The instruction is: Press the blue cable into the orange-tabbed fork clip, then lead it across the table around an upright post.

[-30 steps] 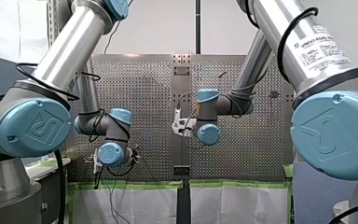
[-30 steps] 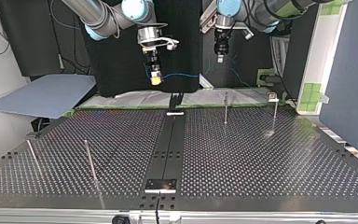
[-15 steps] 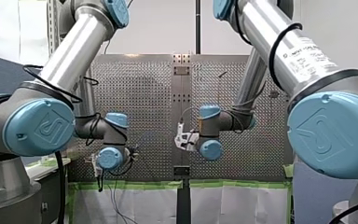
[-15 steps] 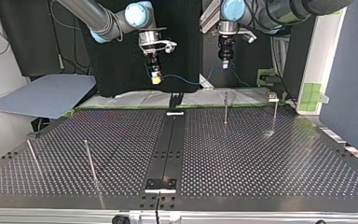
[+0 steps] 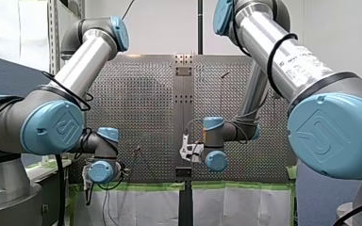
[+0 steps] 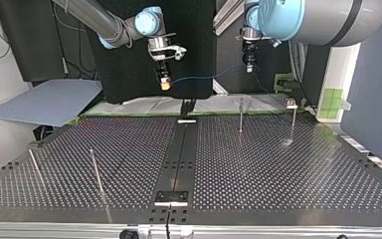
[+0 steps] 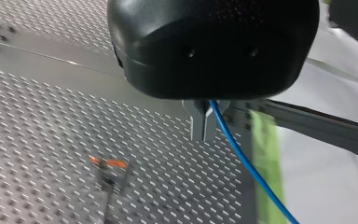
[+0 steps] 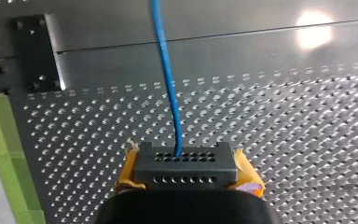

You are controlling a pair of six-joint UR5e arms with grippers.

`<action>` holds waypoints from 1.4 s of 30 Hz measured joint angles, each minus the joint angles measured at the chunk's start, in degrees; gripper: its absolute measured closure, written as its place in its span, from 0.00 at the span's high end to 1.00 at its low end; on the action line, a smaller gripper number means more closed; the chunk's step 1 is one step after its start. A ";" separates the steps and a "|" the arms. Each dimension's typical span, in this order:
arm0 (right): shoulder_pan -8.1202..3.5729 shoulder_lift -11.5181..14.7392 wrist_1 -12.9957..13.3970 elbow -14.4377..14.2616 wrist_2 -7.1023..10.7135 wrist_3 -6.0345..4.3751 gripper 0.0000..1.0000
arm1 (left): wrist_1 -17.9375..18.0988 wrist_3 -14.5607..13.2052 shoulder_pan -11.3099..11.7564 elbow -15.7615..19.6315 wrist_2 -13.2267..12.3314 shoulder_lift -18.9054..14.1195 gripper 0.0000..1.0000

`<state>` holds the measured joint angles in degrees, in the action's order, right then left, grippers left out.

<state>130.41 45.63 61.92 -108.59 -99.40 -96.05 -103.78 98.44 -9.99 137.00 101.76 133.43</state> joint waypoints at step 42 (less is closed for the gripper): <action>-4.76 -13.26 1.83 5.96 1.52 0.33 0.00 | -17.51 -12.65 5.80 -10.21 -9.32 6.37 0.00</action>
<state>125.65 32.37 63.75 -102.63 -97.88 -95.72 -121.29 85.78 -4.18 126.80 92.44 139.80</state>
